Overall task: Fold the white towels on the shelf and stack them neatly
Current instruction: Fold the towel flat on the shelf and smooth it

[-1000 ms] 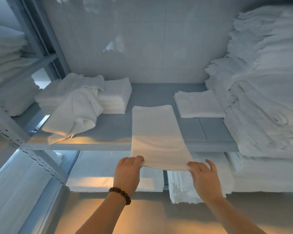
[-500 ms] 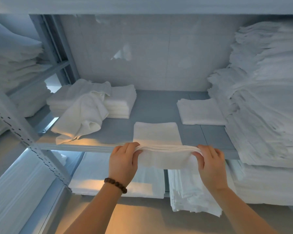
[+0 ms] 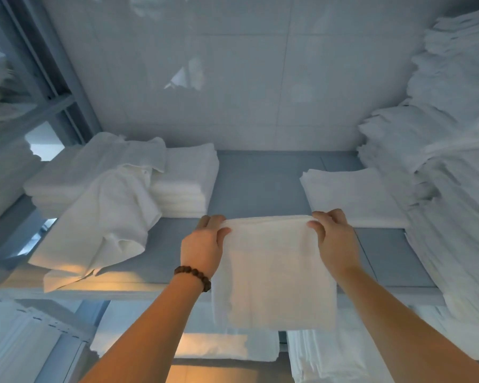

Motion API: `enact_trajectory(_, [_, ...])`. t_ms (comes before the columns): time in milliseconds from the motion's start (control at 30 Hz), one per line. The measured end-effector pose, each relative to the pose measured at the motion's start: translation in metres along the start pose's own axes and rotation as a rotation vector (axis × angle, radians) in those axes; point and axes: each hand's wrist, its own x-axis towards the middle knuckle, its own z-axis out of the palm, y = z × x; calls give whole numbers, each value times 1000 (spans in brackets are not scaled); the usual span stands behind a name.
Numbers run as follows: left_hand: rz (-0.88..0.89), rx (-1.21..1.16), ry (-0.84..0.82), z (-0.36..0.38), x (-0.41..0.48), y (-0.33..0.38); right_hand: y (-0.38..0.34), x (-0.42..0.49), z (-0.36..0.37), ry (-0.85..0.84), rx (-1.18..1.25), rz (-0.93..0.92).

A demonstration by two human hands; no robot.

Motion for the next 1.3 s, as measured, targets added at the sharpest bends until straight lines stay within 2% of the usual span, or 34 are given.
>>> enact_trajectory(133, [-120, 58, -191, 41, 30, -23, 19, 22, 40, -161, -86, 71])
enact_trajectory(367, [-207, 60, -230, 98, 47, -42, 50, 33, 93, -307, -119, 92])
enact_trajectory(500, [-204, 126, -188, 115, 51, -46, 61, 30, 109, -256, -125, 110])
enact_trajectory(633, [-201, 144, -167, 122, 60, -46, 66, 35, 115, -287, -173, 106])
enact_trajectory(833, [-204, 215, -253, 124, 73, -44, 67, 42, 122, -313, -219, 143])
enact_trajectory(933, [-219, 291, -260, 115, 70, -34, 61, 43, 117, -341, -351, 157])
enact_trajectory(1000, [-143, 373, -172, 113, 58, -23, 49, 35, 114, -235, -370, 85])
enact_trajectory(1067, [-22, 314, -184, 118, 37, -2, 30, 20, 115, -214, -290, -38])
enact_trajectory(1133, [4, 210, -341, 129, 12, 18, 14, -2, 122, -411, -269, -102])
enact_trajectory(1200, [-34, 219, -501, 142, -2, 23, 11, -18, 132, -598, -325, -100])
enact_trajectory(1300, [-24, 314, -495, 149, -3, 7, 27, -20, 134, -654, -404, -74])
